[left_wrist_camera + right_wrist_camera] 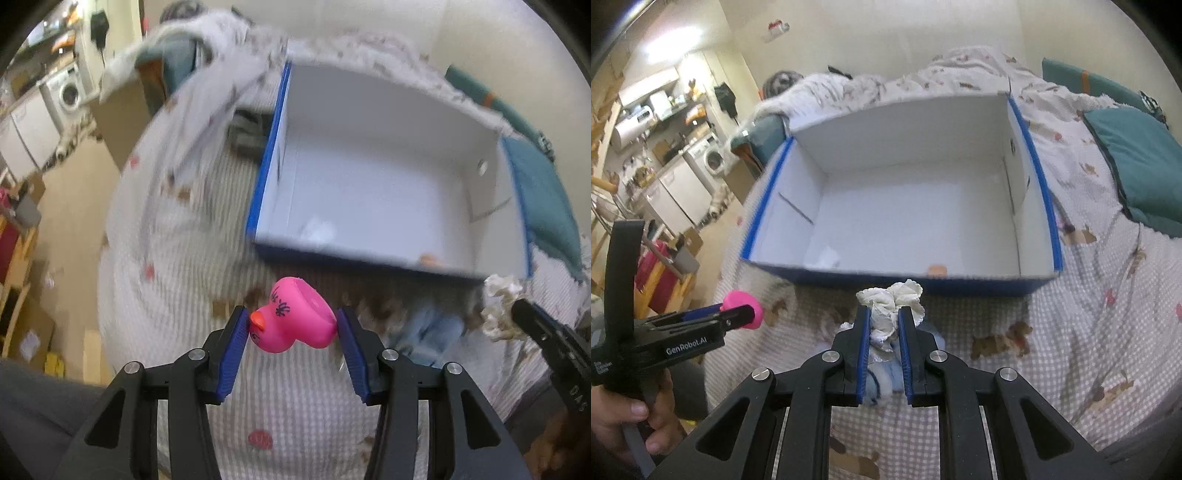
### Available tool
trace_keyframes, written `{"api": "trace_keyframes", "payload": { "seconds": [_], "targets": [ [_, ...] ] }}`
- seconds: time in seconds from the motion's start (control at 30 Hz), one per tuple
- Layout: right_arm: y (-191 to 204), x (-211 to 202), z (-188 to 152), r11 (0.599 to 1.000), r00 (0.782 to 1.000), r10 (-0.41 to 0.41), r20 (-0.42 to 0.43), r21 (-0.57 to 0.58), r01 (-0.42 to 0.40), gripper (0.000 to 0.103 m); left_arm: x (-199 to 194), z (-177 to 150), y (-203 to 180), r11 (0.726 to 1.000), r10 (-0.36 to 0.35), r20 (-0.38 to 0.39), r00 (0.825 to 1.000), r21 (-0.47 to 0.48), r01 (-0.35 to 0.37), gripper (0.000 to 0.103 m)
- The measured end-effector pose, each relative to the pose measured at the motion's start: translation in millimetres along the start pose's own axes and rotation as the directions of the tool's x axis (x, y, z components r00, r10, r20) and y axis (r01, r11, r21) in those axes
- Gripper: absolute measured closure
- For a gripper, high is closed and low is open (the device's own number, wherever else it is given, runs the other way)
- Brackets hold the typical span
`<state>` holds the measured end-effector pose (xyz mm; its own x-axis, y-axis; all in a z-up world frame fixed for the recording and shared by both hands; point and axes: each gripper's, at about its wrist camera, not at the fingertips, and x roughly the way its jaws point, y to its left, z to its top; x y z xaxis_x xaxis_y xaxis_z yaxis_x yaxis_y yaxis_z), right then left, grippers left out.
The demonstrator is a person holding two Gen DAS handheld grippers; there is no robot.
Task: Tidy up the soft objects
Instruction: 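Carry the pink duck and the scrunchie over the box with both tools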
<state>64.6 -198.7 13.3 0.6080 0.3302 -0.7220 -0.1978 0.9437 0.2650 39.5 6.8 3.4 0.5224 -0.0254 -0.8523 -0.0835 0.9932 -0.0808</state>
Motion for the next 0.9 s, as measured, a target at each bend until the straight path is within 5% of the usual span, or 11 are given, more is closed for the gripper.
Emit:
{"api": "trace_keyframes", "payload": {
  "seconds": [0.2, 0.47, 0.57, 0.9],
  "targets": [
    [-4, -4, 33, 1.000, 0.998, 0.015, 0.058, 0.005, -0.015, 0.086, -16, 38, -18, 0.998, -0.012, 0.087, 0.996, 0.063, 0.007, 0.057],
    [-18, 21, 75, 0.998, 0.996, -0.017, 0.084, -0.051, 0.021, 0.086, 14, 84, -31, 0.994, -0.012, 0.088, 0.996, 0.110, 0.002, 0.057],
    [-32, 39, 77, 1.000, 0.997, 0.028, 0.071, -0.006, -0.028, 0.086, 38, 88, -35, 0.995, -0.039, 0.075, 0.996, 0.091, 0.032, 0.057],
    [-43, 73, 64, 0.998, 0.998, -0.060, -0.034, 0.008, 0.060, 0.086, 76, 71, -45, 0.990, 0.019, 0.070, 0.997, 0.137, -0.029, 0.057]
  ]
}}
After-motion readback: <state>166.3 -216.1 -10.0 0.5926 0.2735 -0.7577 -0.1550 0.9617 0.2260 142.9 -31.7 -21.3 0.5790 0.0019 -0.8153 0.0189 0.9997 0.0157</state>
